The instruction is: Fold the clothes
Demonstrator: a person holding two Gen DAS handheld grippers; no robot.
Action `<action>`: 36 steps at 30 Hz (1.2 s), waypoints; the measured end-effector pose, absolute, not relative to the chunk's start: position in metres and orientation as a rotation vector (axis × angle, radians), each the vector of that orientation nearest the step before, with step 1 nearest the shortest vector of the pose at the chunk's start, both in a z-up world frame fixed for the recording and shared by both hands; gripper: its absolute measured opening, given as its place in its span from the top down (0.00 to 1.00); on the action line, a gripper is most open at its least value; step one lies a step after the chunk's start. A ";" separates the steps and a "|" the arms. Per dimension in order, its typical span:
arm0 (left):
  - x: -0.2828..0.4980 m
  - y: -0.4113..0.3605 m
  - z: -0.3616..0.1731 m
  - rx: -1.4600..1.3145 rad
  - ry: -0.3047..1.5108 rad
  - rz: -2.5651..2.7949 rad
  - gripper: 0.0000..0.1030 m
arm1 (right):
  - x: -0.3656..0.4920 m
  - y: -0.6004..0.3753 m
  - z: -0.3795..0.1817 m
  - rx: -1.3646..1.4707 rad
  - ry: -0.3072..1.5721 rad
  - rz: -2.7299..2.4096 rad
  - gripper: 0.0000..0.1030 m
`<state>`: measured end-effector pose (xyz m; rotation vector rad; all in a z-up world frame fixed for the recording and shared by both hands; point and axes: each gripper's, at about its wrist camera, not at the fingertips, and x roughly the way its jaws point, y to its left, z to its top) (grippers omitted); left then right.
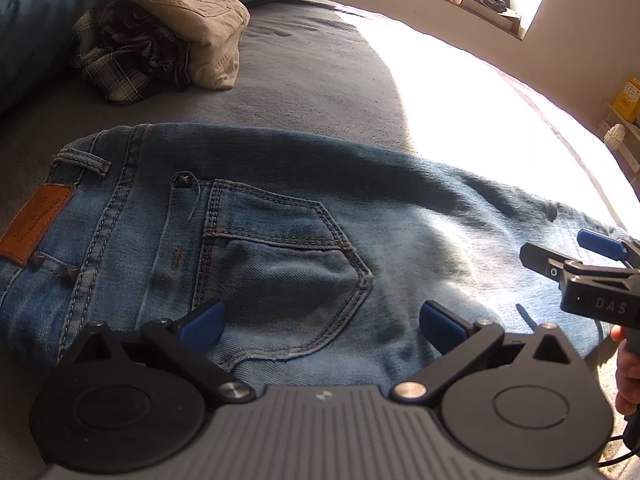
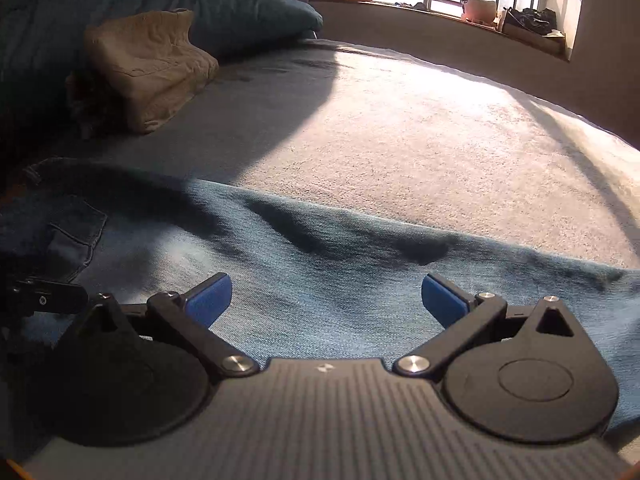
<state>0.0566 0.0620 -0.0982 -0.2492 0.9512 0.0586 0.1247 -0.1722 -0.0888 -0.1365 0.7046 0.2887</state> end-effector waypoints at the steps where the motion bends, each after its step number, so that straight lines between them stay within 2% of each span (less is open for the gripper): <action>1: 0.057 0.062 -0.098 -0.249 0.951 0.059 0.00 | 0.126 -0.175 -0.091 -0.133 0.710 0.281 0.01; 10: 0.056 0.058 -0.096 -0.234 0.939 0.068 0.00 | 0.130 -0.182 -0.119 -0.141 0.763 0.253 0.01; 16: 0.050 0.064 -0.073 -0.238 0.800 0.085 0.00 | 0.130 -0.182 -0.121 -0.132 0.768 0.256 0.01; 22: 0.077 0.058 -0.061 -0.176 0.751 0.064 0.01 | 0.129 -0.183 -0.123 -0.131 0.769 0.259 0.01; 28: 0.103 0.038 -0.067 -0.060 0.750 0.043 0.10 | 0.129 -0.184 -0.123 -0.131 0.769 0.265 0.01; 30: 0.111 0.039 -0.073 -0.062 0.767 0.048 0.16 | 0.129 -0.185 -0.123 -0.132 0.769 0.268 0.01; 35: 0.130 0.054 -0.091 -0.087 0.816 0.111 0.18 | 0.128 -0.186 -0.124 -0.130 0.765 0.274 0.01; 36: 0.133 0.062 -0.096 -0.108 0.828 0.133 0.20 | 0.128 -0.186 -0.124 -0.130 0.764 0.275 0.01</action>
